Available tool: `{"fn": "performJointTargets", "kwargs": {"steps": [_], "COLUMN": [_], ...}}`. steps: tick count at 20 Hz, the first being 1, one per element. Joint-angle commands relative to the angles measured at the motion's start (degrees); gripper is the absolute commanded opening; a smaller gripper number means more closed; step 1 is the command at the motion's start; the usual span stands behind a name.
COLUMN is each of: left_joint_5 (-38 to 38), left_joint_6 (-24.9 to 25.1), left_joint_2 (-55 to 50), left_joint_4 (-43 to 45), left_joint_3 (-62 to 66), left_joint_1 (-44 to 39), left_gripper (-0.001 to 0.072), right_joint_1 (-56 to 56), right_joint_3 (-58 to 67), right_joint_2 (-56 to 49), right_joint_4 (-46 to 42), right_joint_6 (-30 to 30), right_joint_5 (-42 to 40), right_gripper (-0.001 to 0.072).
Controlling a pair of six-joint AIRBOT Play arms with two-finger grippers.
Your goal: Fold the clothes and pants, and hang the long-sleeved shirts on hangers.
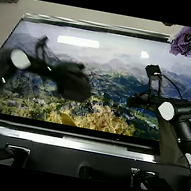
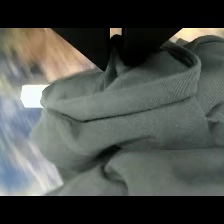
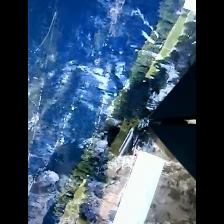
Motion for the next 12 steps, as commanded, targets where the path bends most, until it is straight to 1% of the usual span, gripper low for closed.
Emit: {"fn": "performJointTargets", "kwargs": {"steps": [1,3,4,5,6,7,8,10,12], "left_joint_5": [10.10,17.00,19.02,19.19,19.19,18.36,16.37,10.60,5.60], "left_joint_6": [-10.01,-13.84,-14.38,-14.32,-14.29,-14.25,-13.18,-6.80,-2.16], "left_joint_2": [4.46,2.93,1.92,1.14,1.09,1.79,2.93,6.43,10.62], "left_joint_4": [-2.47,-2.91,-3.48,-4.11,-5.25,-6.03,-6.10,-6.05,-6.05], "left_joint_3": [-12.41,-16.55,-17.64,-17.66,-17.64,-17.31,-16.50,-14.03,-12.28], "left_joint_1": [-15.37,-21.24,-22.67,-22.67,-21.64,-19.54,-16.90,-10.25,-2.89], "left_gripper": [0.0012,0.0015,0.0018,0.0053,0.0217,0.0484,0.0571,0.0571,0.0571], "right_joint_1": [0.04,0.04,0.04,0.04,0.04,0.04,0.04,0.04,0.04], "right_joint_3": [0.04,0.04,0.04,0.04,0.04,0.04,0.04,0.04,0.04], "right_joint_2": [0.04,0.04,0.04,0.04,0.04,0.04,0.04,0.04,0.04], "right_joint_4": [0.02,0.02,0.04,0.04,0.04,0.07,0.07,0.07,1.29], "right_joint_6": [0.00,0.00,0.00,0.00,0.02,0.00,0.02,0.02,0.22], "right_joint_5": [0.00,-0.04,-0.37,-0.48,-0.57,-0.59,-0.61,-0.63,0.11], "right_gripper": [0.0033,0.0033,0.0033,0.0033,0.0033,0.0033,0.0033,0.0033,0.0036]}}
